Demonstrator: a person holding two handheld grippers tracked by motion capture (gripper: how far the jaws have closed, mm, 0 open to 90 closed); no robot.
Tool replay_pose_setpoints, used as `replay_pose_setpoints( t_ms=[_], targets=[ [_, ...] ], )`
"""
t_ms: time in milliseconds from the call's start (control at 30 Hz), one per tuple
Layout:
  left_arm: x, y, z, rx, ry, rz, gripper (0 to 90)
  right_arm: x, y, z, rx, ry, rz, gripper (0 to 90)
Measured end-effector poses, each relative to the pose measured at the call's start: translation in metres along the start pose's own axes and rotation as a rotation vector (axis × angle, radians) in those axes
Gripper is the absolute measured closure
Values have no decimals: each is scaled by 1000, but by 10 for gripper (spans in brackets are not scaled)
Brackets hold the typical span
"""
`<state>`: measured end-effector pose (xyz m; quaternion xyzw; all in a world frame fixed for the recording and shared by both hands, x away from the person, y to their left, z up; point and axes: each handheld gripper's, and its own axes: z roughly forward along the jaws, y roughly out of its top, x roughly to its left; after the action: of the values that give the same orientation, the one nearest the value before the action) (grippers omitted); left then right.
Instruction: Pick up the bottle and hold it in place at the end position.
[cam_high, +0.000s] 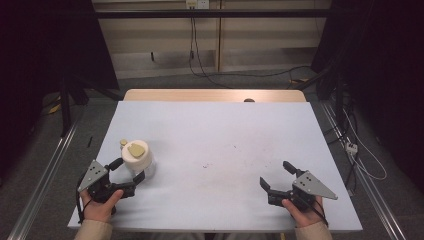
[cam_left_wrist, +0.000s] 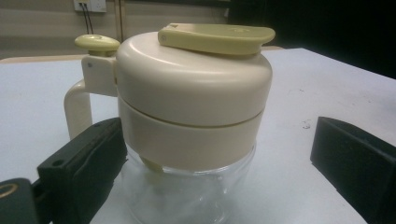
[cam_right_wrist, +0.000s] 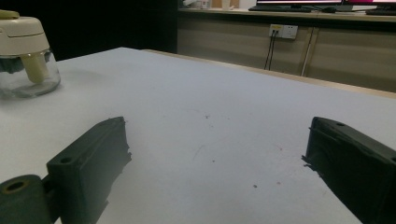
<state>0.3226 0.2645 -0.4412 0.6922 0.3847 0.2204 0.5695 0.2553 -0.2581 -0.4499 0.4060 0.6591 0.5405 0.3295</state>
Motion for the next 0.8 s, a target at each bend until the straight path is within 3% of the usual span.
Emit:
replay_pose_setpoints(
  t_ms=[433, 700, 800],
  targets=[
    [4, 1, -1, 10, 20, 18, 27, 1, 1, 0, 1, 17, -4, 52],
    [7, 1, 5, 15, 22, -6, 27, 2, 1, 1, 4, 25, -4, 51],
    [9, 1, 8, 22, 24, 3, 26, 1, 1, 1, 2, 25, -5, 51]
  ],
)
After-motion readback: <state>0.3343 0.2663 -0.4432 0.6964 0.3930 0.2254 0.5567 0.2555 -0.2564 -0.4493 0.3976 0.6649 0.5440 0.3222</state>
